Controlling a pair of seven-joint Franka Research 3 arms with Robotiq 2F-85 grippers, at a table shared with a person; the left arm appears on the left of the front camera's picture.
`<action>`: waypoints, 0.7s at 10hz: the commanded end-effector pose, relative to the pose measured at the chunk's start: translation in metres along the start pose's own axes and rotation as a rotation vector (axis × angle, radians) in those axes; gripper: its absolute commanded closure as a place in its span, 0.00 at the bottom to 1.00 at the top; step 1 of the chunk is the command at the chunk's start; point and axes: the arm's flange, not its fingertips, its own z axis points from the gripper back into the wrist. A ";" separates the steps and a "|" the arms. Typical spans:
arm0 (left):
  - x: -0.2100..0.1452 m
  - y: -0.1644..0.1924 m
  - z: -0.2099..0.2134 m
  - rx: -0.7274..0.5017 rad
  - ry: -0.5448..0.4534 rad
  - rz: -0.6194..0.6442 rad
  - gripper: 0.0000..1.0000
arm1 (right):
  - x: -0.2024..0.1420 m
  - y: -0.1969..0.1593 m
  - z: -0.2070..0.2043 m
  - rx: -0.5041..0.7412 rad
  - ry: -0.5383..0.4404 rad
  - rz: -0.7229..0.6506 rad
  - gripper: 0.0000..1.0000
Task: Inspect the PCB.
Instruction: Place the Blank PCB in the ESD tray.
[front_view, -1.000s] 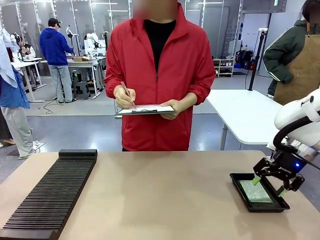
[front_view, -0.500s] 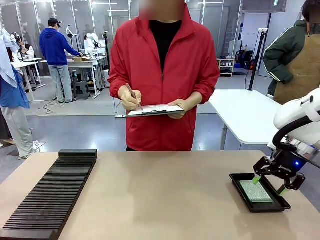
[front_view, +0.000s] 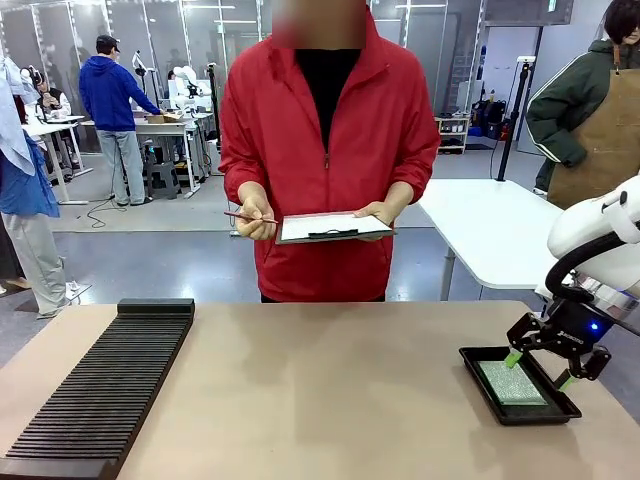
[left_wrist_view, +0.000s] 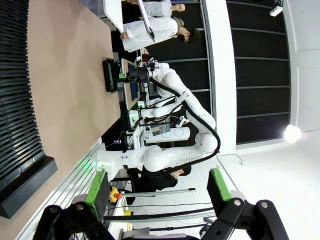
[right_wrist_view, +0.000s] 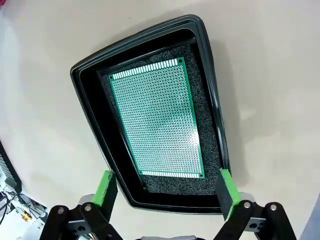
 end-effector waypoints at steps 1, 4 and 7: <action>-0.002 -0.001 0.000 -0.012 0.007 0.002 0.00 | -0.001 0.000 0.002 0.000 -0.006 0.010 0.00; -0.002 -0.001 0.000 -0.012 0.007 0.002 0.00 | -0.001 0.000 0.002 0.000 -0.006 0.010 0.00; -0.002 -0.001 0.000 -0.012 0.007 0.002 0.00 | -0.003 0.006 0.023 0.037 0.009 -0.003 0.00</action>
